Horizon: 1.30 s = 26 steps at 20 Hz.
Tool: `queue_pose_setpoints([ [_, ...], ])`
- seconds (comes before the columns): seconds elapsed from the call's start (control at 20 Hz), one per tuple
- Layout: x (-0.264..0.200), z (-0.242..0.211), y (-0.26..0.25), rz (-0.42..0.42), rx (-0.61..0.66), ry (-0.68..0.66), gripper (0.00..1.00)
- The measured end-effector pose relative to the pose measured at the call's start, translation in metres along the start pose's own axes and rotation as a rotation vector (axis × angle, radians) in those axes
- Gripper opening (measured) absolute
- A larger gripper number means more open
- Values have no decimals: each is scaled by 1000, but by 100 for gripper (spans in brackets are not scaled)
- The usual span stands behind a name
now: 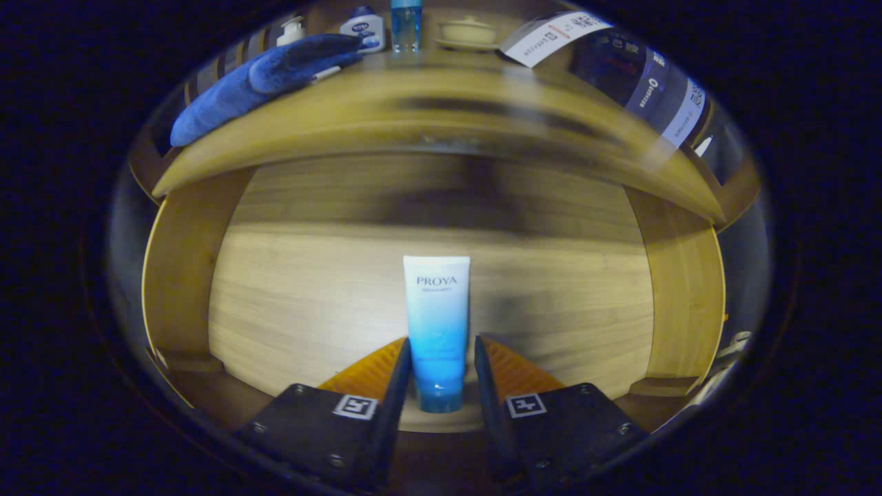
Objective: Pull open the drawer, take out the items inside it, and place them on the countertop above the cabinet.
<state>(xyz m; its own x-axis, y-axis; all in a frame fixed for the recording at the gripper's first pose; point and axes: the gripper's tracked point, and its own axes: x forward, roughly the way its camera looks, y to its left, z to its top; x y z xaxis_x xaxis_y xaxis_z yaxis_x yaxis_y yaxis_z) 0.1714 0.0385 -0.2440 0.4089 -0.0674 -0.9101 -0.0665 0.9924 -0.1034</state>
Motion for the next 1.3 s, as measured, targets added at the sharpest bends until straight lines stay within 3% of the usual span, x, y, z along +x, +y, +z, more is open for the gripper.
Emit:
queue_pose_setpoints([
  [0.05,4,-3,-1,-2,-15,-4,44],
  [0.2,0,-6,-3,-14,-16,-54,37],
  [0.5,-31,9,7,64,9,-250,37],
  [0.85,-102,31,13,136,39,-523,37],
  [1.3,-185,122,-10,152,89,-835,37],
])
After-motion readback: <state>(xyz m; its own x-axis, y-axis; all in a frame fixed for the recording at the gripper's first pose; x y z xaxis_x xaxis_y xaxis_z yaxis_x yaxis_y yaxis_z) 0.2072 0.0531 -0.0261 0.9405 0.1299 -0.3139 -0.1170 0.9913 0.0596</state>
